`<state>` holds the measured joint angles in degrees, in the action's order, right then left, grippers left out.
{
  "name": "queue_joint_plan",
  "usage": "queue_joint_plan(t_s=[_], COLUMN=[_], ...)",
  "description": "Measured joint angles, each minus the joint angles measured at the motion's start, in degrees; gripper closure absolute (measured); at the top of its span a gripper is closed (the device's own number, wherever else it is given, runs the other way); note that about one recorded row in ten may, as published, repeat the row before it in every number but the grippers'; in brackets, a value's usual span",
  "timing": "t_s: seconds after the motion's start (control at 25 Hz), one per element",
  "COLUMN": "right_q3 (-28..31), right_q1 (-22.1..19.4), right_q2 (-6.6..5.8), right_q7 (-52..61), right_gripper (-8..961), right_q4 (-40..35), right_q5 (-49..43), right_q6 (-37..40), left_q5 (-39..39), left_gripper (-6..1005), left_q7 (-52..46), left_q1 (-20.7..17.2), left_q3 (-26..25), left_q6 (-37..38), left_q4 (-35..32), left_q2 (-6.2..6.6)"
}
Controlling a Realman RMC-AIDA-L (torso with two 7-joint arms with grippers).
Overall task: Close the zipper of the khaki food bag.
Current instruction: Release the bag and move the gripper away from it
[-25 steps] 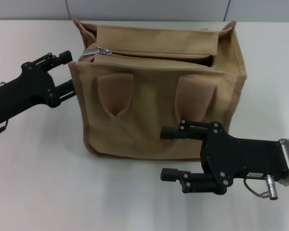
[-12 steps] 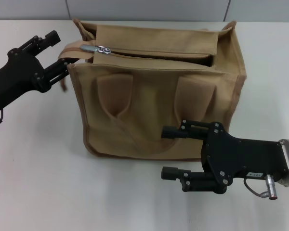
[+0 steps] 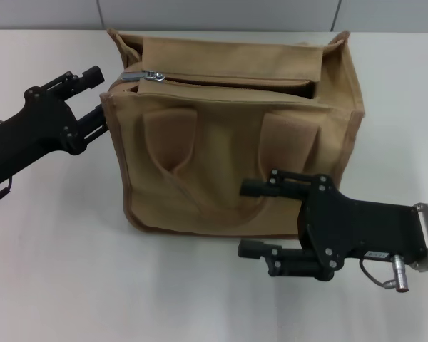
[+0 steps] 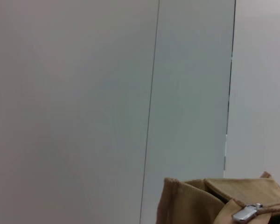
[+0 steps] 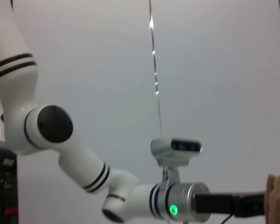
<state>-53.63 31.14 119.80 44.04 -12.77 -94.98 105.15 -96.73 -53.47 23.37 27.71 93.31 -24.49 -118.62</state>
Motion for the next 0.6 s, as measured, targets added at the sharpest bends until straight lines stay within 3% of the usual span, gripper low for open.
queue_joint_plan(t_s=[0.08, 0.28, 0.48, 0.6], right_q3=[0.0, 0.0, 0.0, 0.0], right_q1=[-0.1, 0.2, 0.7, 0.9], right_q2=[0.00, 0.00, 0.05, 0.08], right_q7=[0.0, 0.0, 0.0, 3.4], right_gripper=[223, 223, 223, 223], right_q4=[0.1, 0.5, 2.4, 6.0], right_q5=[0.9, 1.4, 4.1, 11.9], right_q6=[0.3, 0.5, 0.6, 2.4], left_q5=[0.2, 0.3, 1.1, 2.8], left_gripper=[316, 485, 728, 826], left_q7=[0.0, 0.0, 0.6, 0.7], left_q1=[0.0, 0.2, 0.5, 0.6], left_q3=[0.1, -0.2, -0.4, -0.2], left_q6=[-0.3, -0.3, 0.2, 0.7], left_q4=[0.2, 0.4, 0.8, 1.6], left_q2=[-0.07, -0.12, -0.22, -0.21])
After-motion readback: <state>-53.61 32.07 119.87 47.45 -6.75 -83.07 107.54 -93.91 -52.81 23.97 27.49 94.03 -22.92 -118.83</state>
